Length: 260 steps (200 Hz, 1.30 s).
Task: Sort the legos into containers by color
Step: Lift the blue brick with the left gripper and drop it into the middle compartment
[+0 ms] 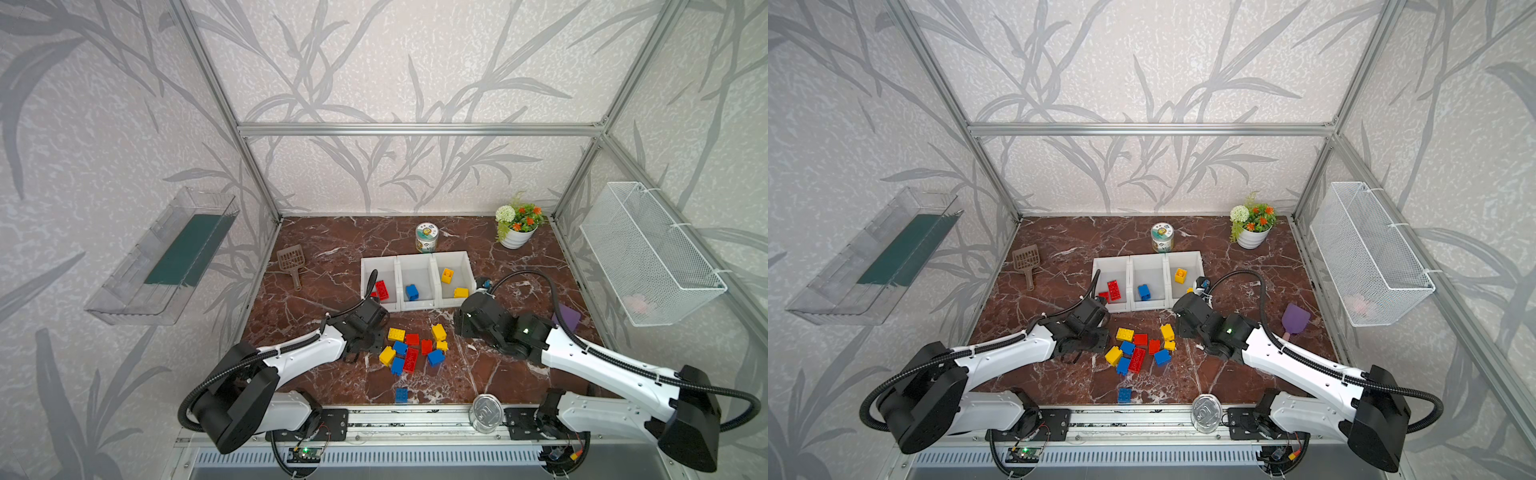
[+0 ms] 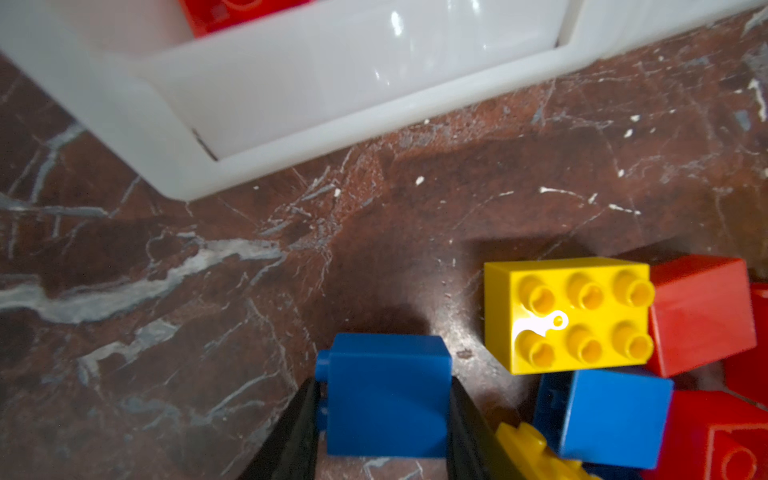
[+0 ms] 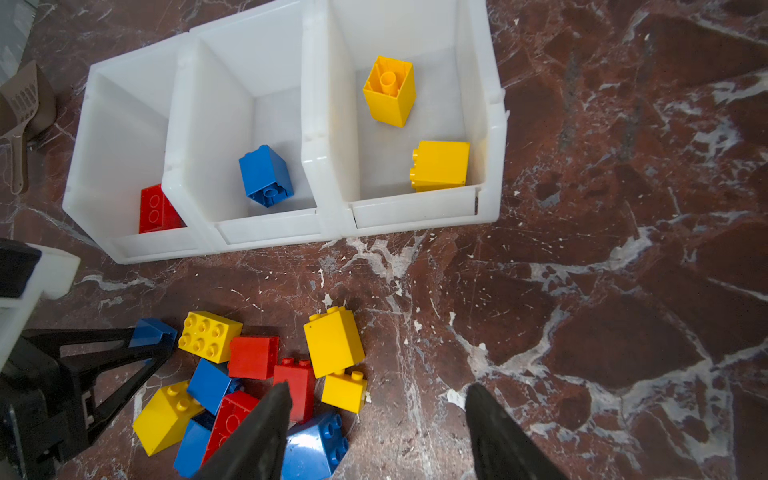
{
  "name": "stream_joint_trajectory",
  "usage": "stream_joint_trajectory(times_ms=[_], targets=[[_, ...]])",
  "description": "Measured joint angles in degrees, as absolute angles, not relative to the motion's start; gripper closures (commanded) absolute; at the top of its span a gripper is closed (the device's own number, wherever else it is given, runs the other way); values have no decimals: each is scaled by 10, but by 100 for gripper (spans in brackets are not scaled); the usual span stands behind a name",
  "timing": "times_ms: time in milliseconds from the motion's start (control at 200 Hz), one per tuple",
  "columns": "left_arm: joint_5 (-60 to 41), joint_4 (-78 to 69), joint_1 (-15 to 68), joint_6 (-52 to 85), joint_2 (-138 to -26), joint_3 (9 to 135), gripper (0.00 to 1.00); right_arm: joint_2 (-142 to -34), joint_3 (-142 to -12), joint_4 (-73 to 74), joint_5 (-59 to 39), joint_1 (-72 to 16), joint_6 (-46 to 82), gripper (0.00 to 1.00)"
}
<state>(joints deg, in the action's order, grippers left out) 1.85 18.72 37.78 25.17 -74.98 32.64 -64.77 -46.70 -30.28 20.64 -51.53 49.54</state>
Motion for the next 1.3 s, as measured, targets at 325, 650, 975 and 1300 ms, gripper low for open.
stream_joint_trajectory(times_ms=[325,650,975,1300], targets=[[13,214,385,240,-729,394,66,-635,-467,-318,216,-515,495,32],[-8,198,405,199,-859,604,64,-561,-447,-345,244,-510,494,33],[-18,201,408,185,-1033,734,56,-535,-408,-353,234,-498,488,32],[-16,214,408,184,-1050,750,39,-581,-406,-325,194,-451,465,33]])
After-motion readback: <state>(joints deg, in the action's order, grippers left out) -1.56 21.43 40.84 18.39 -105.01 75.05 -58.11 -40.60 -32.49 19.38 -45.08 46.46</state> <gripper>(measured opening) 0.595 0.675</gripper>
